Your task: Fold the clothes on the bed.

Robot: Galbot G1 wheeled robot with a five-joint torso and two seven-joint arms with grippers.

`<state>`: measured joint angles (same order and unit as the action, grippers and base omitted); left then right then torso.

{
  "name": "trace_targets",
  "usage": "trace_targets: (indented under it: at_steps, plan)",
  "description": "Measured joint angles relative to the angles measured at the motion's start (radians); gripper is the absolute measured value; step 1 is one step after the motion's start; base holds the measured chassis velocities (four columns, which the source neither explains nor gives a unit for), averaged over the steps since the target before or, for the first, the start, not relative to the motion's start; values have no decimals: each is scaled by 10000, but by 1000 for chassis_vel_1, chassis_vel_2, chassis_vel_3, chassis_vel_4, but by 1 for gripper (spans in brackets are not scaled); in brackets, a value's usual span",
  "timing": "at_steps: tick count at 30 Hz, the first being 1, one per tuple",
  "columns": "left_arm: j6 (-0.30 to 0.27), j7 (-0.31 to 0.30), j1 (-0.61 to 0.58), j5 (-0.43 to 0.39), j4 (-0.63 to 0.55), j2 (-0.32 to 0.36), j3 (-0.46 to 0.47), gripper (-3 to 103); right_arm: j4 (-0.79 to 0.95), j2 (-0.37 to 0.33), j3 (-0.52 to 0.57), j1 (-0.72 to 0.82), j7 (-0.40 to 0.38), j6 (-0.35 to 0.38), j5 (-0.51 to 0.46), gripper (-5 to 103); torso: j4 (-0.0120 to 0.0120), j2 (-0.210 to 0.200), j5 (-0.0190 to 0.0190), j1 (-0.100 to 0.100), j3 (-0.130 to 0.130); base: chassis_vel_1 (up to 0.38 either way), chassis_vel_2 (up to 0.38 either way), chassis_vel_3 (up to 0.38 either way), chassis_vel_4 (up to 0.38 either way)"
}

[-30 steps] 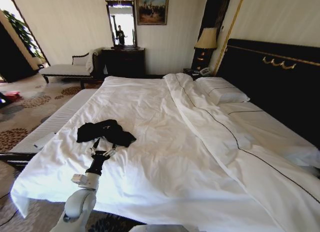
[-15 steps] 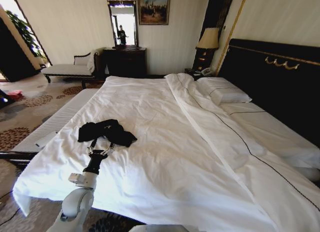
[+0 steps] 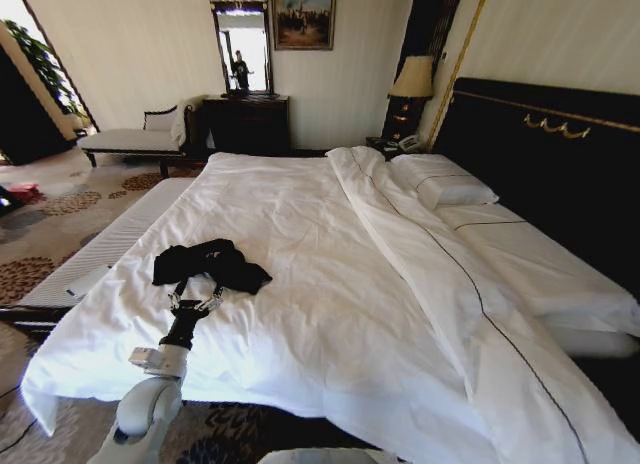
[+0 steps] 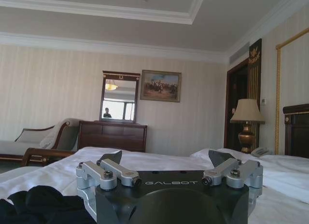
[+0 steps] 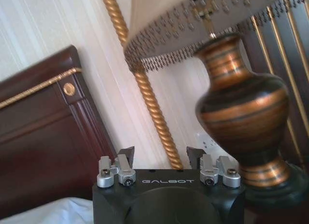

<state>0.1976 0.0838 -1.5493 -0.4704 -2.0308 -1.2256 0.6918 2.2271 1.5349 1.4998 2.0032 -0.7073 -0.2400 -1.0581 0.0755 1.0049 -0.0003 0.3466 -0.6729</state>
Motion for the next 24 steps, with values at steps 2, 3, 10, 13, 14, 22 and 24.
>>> trace_targets:
  at_steps: [2,3,10,13,14,22,24]
  plan:
    - [-6,0,4,77,21,-122,15,100,421,-328,389,27,-122,116,-516,68,-1,1,3,-1,0,0,0,0,0]
    - [-22,-1,4,117,21,-185,25,100,570,-533,552,-45,-121,125,-728,73,0,0,2,0,0,0,0,0,0]
    - [-181,-52,-100,201,-286,-372,305,100,955,-1519,684,-472,1046,130,-884,95,-3,0,3,0,-1,0,0,0,0]
    - [-263,-112,-229,206,-497,-395,599,100,960,-2052,51,-769,1987,291,-668,99,-3,0,4,0,0,0,0,0,0]
    - [-326,-161,-330,205,-627,-428,825,100,1013,-2340,-527,-998,2068,755,-783,100,-2,0,5,0,0,0,0,0,0]
    - [-620,-341,-827,94,-1403,-593,1864,100,990,-3397,-3529,-2391,1891,1843,-1274,100,-3,0,5,1,-1,0,0,0,0]
    - [-696,-371,-1131,38,-1655,-651,2321,100,653,-3677,-4656,-3009,1908,2022,-1156,100,-7,0,3,1,-1,0,0,0,0]
